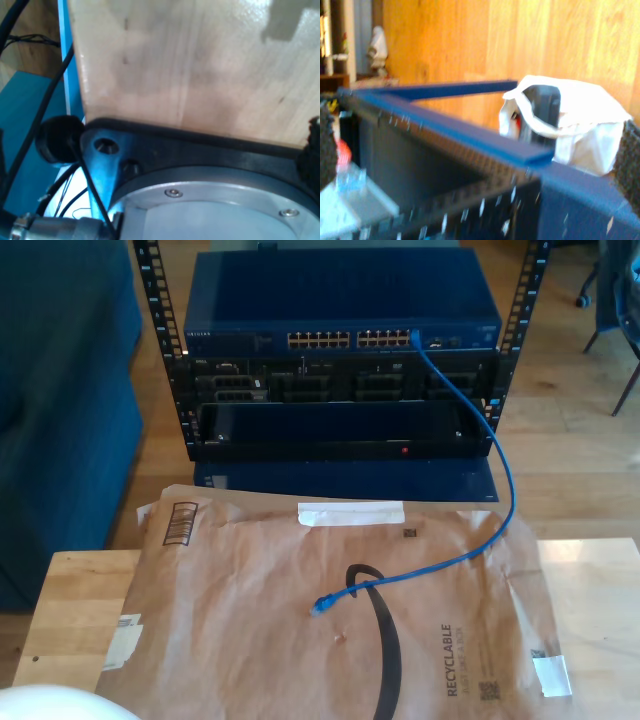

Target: Grab the cable and plug it in

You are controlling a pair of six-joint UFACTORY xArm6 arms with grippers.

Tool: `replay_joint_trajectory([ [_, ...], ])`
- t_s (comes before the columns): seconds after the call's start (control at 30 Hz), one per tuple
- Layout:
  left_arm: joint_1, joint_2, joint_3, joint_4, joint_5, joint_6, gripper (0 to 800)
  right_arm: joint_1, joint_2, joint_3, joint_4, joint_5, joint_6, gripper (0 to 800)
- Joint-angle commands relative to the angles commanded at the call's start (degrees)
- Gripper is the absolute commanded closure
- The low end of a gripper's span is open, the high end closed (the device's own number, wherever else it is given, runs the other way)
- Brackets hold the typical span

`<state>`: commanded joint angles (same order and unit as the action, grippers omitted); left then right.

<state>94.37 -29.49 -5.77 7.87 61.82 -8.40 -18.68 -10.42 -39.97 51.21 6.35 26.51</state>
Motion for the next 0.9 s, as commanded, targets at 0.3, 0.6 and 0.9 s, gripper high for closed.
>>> replay_joint_trajectory([
  [0.3, 0.00, 0.00, 0.00, 0.00, 0.00, -0.09, 0, -22.15, 0.00, -2.46, -4.66, 21.36, -11.25, 26],
  [0.6, 0.00, 0.00, 0.00, 0.00, 0.00, 0.00, 0, -38.68, -0.26, -5.98, -18.55, 40.09, -11.25, 12],
  [0.9, 0.00, 0.00, 0.00, 0.00, 0.00, 0.00, 0, -49.05, -1.93, -6.68, -30.42, 50.37, -11.25, 11],
])
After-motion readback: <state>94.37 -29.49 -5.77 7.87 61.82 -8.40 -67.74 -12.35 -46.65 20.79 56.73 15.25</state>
